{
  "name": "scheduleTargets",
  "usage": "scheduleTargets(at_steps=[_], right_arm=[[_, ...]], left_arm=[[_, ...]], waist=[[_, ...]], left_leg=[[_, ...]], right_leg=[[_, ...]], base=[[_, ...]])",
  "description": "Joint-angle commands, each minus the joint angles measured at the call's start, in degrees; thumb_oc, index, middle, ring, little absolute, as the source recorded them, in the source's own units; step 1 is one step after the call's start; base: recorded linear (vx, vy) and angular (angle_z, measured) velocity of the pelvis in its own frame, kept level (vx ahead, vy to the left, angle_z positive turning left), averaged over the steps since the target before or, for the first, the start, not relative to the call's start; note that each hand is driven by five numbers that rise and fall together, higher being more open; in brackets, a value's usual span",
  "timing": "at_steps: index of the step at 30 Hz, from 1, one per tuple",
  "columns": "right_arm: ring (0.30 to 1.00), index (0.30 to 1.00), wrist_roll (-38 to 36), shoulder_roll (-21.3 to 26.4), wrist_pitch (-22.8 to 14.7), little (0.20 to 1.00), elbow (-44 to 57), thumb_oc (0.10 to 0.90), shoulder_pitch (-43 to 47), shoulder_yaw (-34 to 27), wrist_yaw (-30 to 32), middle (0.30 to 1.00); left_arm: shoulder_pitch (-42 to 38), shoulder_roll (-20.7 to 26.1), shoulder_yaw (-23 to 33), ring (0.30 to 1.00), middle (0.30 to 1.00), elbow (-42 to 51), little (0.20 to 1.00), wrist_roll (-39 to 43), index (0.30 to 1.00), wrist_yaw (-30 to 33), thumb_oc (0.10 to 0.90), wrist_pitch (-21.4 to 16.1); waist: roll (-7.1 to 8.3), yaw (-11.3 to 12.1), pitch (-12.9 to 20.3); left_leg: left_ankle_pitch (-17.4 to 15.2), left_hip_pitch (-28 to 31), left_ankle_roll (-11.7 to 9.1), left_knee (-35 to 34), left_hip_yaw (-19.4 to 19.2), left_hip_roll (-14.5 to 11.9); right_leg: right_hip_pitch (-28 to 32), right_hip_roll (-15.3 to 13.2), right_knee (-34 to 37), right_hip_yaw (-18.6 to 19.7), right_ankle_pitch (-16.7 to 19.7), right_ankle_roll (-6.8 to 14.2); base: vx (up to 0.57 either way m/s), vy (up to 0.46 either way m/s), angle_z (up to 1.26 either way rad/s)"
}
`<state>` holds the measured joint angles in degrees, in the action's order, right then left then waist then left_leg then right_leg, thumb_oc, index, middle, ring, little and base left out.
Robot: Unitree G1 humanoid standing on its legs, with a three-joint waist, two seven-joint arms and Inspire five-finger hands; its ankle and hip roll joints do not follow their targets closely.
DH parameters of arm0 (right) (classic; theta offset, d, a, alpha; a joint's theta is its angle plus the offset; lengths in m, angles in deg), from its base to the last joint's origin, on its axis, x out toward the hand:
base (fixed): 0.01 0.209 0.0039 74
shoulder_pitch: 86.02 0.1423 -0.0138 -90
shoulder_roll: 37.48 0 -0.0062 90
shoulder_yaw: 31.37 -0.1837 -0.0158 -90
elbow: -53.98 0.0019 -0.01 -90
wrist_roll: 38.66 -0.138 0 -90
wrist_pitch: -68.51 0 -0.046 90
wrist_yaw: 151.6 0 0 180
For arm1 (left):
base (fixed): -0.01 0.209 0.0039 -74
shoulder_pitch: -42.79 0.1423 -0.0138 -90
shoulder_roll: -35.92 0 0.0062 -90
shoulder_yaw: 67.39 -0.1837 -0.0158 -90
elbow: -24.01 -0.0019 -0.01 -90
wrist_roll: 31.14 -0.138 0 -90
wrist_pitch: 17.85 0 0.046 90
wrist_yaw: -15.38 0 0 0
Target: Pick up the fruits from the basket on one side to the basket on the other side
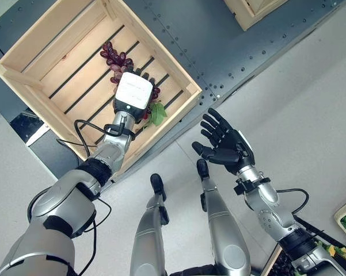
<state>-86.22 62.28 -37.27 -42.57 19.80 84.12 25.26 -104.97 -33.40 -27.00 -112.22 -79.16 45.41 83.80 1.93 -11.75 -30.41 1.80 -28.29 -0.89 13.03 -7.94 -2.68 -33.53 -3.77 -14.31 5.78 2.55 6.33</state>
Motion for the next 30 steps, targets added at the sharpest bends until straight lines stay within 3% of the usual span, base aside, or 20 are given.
scheduleTargets(at_steps=[1, 10, 17, 20, 22, 25, 26, 28, 30], right_arm=[[0.9, 0.9, 1.8, -1.6, -5.2, 0.9, 5.2, 0.8, 1.6, -1.4, -0.2, 0.9], [0.9, 0.9, 1.4, -0.8, -5.2, 0.9, 5.6, 0.8, 1.4, -1.6, -0.6, 0.9], [0.9, 0.9, 1.1, -0.5, -5.9, 0.9, 6.7, 0.8, 0.0, -2.0, -1.2, 0.9], [0.9, 0.9, 1.2, -0.6, -6.7, 0.9, 7.3, 0.8, -1.5, -2.8, -1.9, 0.9], [0.9, 0.9, 1.2, -0.5, -6.7, 0.9, 7.9, 0.8, -1.9, -3.1, -1.8, 0.9], [0.9, 0.9, 1.6, -0.3, -7.0, 0.9, 8.7, 0.8, -2.8, -4.0, -1.9, 0.9], [0.9, 0.9, 2.2, -0.4, -7.3, 0.9, 9.8, 0.8, -4.1, -4.8, -1.9, 0.9], [0.9, 0.9, 2.6, -0.6, -7.7, 0.9, 10.2, 0.8, -5.2, -5.3, -2.1, 0.9], [0.9, 0.9, 3.2, -0.8, -7.8, 0.9, 11.4, 0.8, -7.3, -6.8, -2.3, 0.9]], left_arm=[[-2.6, 1.7, 1.1, 0.3, 0.3, -0.4, 0.3, -4.1, 0.3, 3.1, 0.4, -4.6], [-3.1, 3.7, 1.7, 0.3, 0.3, -0.8, 0.3, -3.1, 0.3, 6.8, 0.4, -6.9], [-0.6, 5.0, 6.9, 0.3, 0.3, -0.5, 0.3, 4.9, 0.3, 20.2, 0.4, -9.9], [3.4, 5.2, 12.9, 0.3, 0.3, 2.0, 0.3, 7.3, 0.3, 28.1, 0.4, -12.8], [5.3, 5.2, 15.6, 0.3, 0.3, 3.4, 0.3, 7.2, 0.3, 29.8, 0.4, -13.9], [8.8, 5.4, 20.0, 0.3, 0.3, 5.5, 0.3, 9.4, 0.3, 34.9, 0.4, -17.9], [12.8, 5.0, 24.0, 0.3, 0.3, 8.9, 0.3, 12.0, 0.3, 38.7, 0.4, -22.1], [15.9, 4.5, 26.5, 0.3, 0.3, 11.4, 0.3, 11.0, 0.3, 40.3, 0.4, -23.9], [22.1, 2.6, 31.9, 0.3, 0.3, 16.7, 0.3, 11.0, 0.3, 43.6, 0.4, -30.0]], waist=[[1.65, -0.2, 0.6], [1.63, -0.1, 0.6], [1.56, 0.7, 0.6], [1.47, 1.5, 0.6], [1.38, 1.9, 0.6], [1.31, 2.5, 0.6], [1.18, 3.2, 0.9], [1.06, 3.5, 1.8], [0.96, 4.4, 3.8]], left_leg=[[1.5, -4.8, -0.7, 4.6, 2.5, 0.2], [1.7, -3.9, -1.1, 4.3, 2.8, 0.0], [2.4, -0.8, -1.2, 1.5, 3.3, 0.0], [2.7, 2.0, -1.3, -0.5, 3.9, -0.1], [2.8, 3.6, -1.2, -1.7, 4.2, 0.0], [3.0, 6.3, -1.3, -3.3, 4.7, 0.0], [3.1, 8.4, -1.4, -4.7, 5.2, -0.1], [3.2, 9.7, -1.3, -5.9, 5.5, 0.0], [3.7, 12.0, -1.4, -8.6, 6.2, 0.0]], right_leg=[[2.5, 1.1, -1.6, -3.2, 0.3, -3.2], [3.8, 1.1, -1.0, -3.7, 0.2, -3.5], [6.8, 1.3, 1.0, -3.7, 0.2, -3.5], [9.7, 1.5, 2.6, -3.9, 0.1, -3.7], [11.0, 1.6, 3.3, -3.9, 0.1, -3.7], [13.6, 1.9, 4.8, -3.9, 0.1, -3.8], [15.5, 2.0, 5.8, -3.9, 0.1, -3.8], [16.7, 2.0, 6.7, -3.8, 0.0, -3.8], [19.0, 1.9, 8.7, -3.8, 0.1, -3.6]], base=[[0.0, 0.0, 0.0], [0.0, 0.0, 0.0], [0.0, 0.0, 0.0], [-0.02, -0.052, 0.0], [0.0, -0.044, 0.01], [-0.01, -0.055, 0.04], [0.0, -0.053, 0.07], [0.03, -0.048, 0.07], [0.08, -0.051, 0.08]])
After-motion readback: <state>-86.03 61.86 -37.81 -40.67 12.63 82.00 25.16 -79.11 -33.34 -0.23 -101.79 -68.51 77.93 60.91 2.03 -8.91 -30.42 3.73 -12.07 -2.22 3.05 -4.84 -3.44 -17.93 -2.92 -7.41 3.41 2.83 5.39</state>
